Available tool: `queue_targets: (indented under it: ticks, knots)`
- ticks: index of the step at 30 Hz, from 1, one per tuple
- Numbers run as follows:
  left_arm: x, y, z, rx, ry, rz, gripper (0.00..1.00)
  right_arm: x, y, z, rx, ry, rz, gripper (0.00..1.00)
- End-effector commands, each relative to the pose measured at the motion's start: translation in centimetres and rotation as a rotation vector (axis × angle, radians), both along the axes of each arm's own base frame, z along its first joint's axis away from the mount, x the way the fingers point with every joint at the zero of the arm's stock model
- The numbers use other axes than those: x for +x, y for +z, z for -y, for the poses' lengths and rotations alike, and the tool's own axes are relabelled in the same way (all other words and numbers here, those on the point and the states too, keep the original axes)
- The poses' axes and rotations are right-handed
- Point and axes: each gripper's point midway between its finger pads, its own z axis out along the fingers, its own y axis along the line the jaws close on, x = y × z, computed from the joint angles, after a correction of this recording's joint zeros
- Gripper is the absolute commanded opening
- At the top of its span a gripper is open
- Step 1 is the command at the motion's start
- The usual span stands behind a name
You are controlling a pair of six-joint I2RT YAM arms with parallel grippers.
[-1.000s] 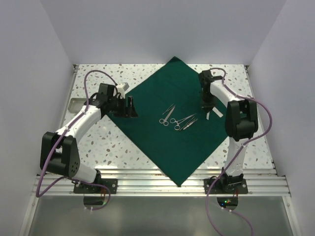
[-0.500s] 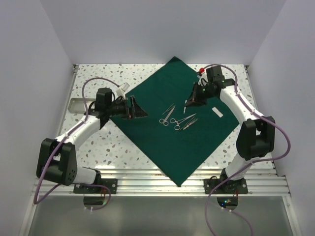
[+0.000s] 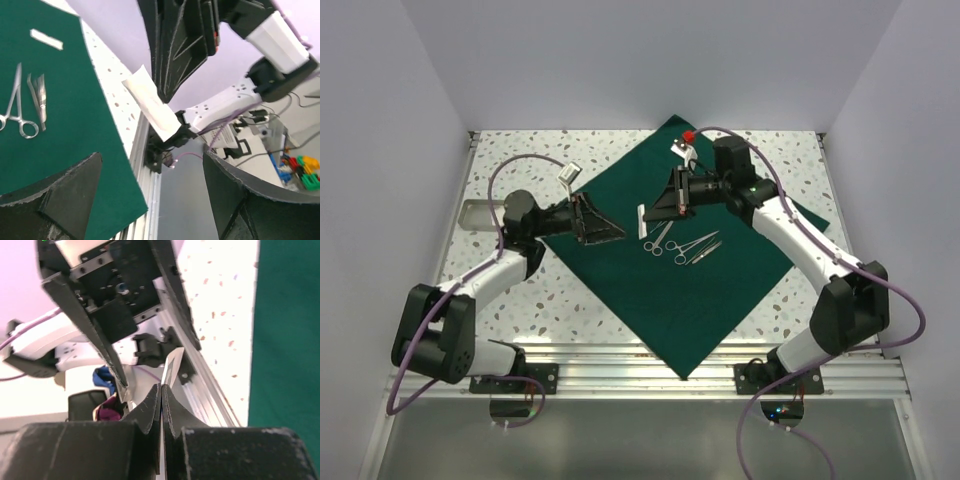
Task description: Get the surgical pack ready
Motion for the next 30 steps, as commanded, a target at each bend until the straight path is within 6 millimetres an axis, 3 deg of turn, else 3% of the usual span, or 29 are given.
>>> queue_targets:
  ticks: [1,7,13,16,21,30]
  knots:
    - [-1.9,3.0,0.1,-0.078,-0.099,0.137,0.86,-2.1,4.3,-0.9,0.121,0.086,0.058,0.0]
    - [-2.9,4.7,0.0,-0.157,-0.157,0.164,0.85,-4.0,4.5,-2.3,0.141,0.152,0.046,0.0]
    - [-3.4,5.3,0.3,-0.196,-0.187,0.157,0.8,-4.2,4.5,-3.1,0.146,0.182,0.045,0.0]
    - [-3.3,5.6,0.3,-0.211,-0.185,0.15,0.73,-4.1,4.2,-3.3,0.142,0.19,0.041,0.0]
    - [-3.6,6.6,0.1,-0.264,-0.191,0.157,0.49,-3.7,3.1,-3.6,0.121,0.187,0.029,0.0]
    - [-3.8,7.0,0.0,-0.301,-0.211,0.155,0.27,-3.0,1.6,-3.9,0.091,0.173,0.007,0.0]
